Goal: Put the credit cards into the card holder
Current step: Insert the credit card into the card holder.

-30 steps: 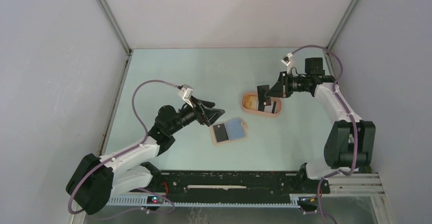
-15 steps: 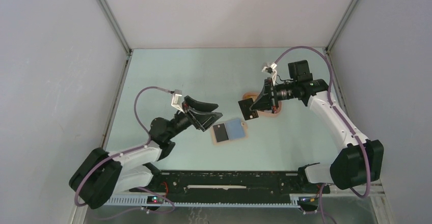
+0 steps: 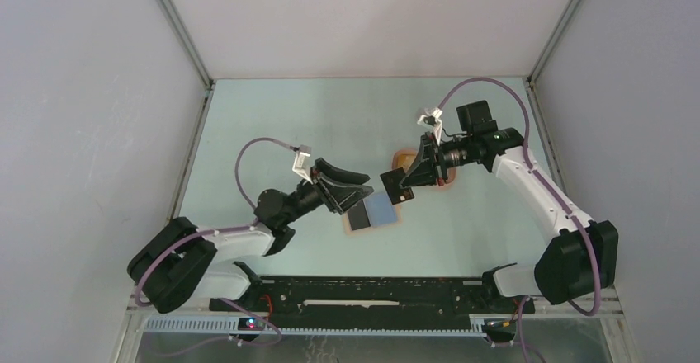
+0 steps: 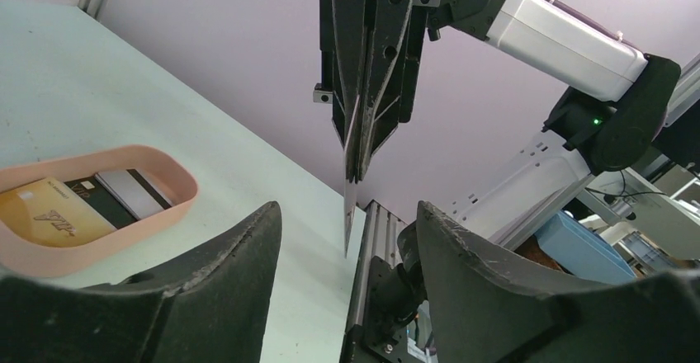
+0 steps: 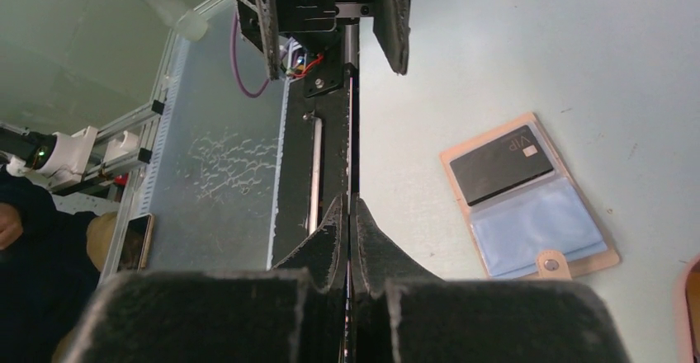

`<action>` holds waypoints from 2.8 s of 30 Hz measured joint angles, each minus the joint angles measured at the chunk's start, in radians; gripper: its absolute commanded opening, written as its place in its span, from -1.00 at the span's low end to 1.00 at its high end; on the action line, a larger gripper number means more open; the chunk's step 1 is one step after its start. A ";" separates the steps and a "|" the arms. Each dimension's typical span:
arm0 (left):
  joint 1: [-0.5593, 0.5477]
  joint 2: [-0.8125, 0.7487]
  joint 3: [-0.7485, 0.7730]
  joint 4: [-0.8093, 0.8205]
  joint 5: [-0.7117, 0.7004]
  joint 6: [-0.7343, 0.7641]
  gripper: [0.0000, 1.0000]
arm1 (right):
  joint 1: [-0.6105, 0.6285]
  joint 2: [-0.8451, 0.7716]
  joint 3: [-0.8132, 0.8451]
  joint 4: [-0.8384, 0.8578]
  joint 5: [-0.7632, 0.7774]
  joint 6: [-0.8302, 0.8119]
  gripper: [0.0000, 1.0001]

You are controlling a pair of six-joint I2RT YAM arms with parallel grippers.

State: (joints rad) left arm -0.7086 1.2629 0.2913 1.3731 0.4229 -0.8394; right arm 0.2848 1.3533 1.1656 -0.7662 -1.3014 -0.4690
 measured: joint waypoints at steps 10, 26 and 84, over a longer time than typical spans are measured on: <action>-0.024 0.069 0.044 0.010 0.003 -0.003 -0.04 | 0.052 0.026 0.000 -0.004 -0.010 -0.010 -1.00; -0.035 0.173 0.109 0.075 0.071 -0.072 -1.00 | 0.079 0.042 0.000 -0.007 -0.005 -0.016 -0.84; 0.121 0.467 -0.168 0.093 -0.289 -0.209 -1.00 | 0.312 0.575 0.121 0.028 0.845 0.183 -0.79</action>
State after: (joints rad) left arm -0.5873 1.7302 0.1234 1.4662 0.1341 -1.0481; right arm 0.5972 1.9282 1.2861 -0.7383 -0.4568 -0.2855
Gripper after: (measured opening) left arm 0.008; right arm 0.105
